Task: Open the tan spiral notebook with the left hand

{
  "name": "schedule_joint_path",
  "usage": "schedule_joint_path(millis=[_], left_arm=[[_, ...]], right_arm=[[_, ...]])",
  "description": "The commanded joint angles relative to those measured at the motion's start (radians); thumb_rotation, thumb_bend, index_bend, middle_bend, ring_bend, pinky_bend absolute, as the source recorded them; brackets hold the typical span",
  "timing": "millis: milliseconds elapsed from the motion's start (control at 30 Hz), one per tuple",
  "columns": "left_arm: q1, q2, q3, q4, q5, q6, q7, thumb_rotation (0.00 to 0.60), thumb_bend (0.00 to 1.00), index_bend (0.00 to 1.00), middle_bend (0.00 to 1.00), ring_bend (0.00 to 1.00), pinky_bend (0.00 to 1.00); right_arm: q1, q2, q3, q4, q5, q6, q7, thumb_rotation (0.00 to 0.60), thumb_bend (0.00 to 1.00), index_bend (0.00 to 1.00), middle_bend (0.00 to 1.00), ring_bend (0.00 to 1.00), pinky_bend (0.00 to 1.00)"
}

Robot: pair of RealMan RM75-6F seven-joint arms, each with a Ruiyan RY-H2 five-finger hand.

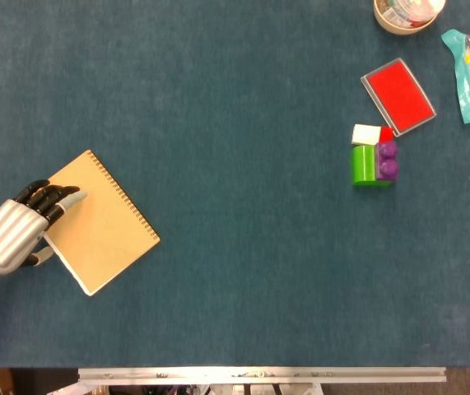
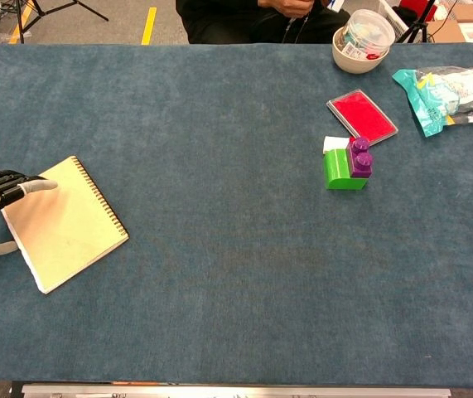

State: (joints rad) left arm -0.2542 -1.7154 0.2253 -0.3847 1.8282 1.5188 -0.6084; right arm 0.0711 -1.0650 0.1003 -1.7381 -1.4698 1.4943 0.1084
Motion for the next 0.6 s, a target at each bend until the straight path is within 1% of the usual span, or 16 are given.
schedule_joint_path(millis=[33,400,600], left_arm=[[-0.005,-0.006,0.0,-0.003,-0.001,0.003,-0.01,0.6,0.15,0.1,0.14,0.16,0.14],[-0.032,-0.039,-0.019,-0.031,-0.03,-0.014,-0.078,0.6,0.15,0.1,0.14,0.16,0.14],[-0.039,-0.065,-0.045,-0.064,-0.065,-0.03,-0.137,0.6,0.16,0.11,0.14,0.16,0.14]], right_arm=[[-0.001,0.0,0.001,0.001,0.002,0.002,0.001,0.6,0.53,0.38,0.37,0.28,0.37],[-0.006,-0.001,0.003,0.004,0.0,0.013,0.005,0.6,0.53,0.38,0.37,0.28,0.37],[-0.009,-0.002,0.004,0.01,-0.002,0.019,0.014,0.6,0.53,0.38,0.37,0.28,0.37]])
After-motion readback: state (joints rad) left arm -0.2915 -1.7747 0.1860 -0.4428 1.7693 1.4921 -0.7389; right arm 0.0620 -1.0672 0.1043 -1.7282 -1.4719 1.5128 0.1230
